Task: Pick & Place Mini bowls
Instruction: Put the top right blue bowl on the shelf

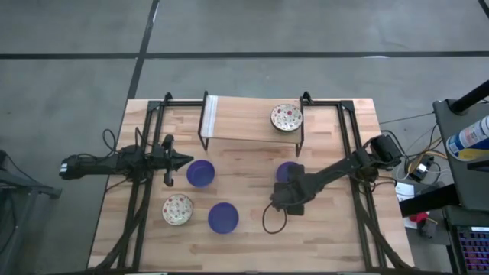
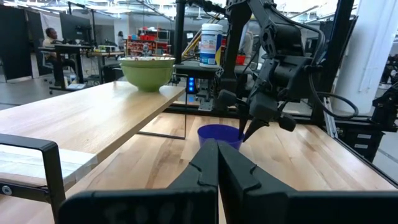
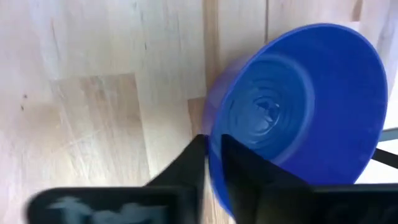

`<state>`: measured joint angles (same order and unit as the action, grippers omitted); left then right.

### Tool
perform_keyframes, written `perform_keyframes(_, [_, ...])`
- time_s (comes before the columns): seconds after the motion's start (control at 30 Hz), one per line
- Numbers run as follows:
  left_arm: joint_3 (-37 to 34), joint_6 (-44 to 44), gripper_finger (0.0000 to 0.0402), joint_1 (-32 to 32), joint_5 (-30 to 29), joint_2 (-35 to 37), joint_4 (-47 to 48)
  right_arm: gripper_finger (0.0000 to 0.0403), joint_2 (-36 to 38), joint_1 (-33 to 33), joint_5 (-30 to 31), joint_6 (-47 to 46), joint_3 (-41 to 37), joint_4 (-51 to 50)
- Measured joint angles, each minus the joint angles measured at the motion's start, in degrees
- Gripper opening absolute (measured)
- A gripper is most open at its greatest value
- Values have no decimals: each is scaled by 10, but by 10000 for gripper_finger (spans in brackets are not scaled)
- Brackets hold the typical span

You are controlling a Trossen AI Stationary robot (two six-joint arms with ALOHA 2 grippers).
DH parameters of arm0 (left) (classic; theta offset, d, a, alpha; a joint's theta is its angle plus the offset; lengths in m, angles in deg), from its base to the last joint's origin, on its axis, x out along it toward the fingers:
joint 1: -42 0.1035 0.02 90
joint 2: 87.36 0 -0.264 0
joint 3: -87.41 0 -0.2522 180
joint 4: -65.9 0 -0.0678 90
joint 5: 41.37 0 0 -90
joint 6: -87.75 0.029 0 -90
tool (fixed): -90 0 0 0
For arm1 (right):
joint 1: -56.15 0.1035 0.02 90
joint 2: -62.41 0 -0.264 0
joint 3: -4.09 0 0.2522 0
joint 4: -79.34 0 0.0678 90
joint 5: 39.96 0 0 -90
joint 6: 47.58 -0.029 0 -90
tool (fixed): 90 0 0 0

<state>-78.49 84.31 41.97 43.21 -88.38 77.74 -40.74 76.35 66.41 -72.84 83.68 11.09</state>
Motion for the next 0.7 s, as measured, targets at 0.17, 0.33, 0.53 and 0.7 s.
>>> perform_keyframes(0.17, [0,0,0,0,0,0,0,11,0,0,-15,4,3,3])
perform_keyframes(0.33, [0,0,0,0,0,0,0,9,0,8,-34,1,30,7])
perform_keyframes(0.53, [0,0,0,0,0,0,0,9,0,25,-33,45,103,12])
perform_keyframes(0.7, [0,0,0,0,0,0,0,8,-1,37,-29,105,164,20])
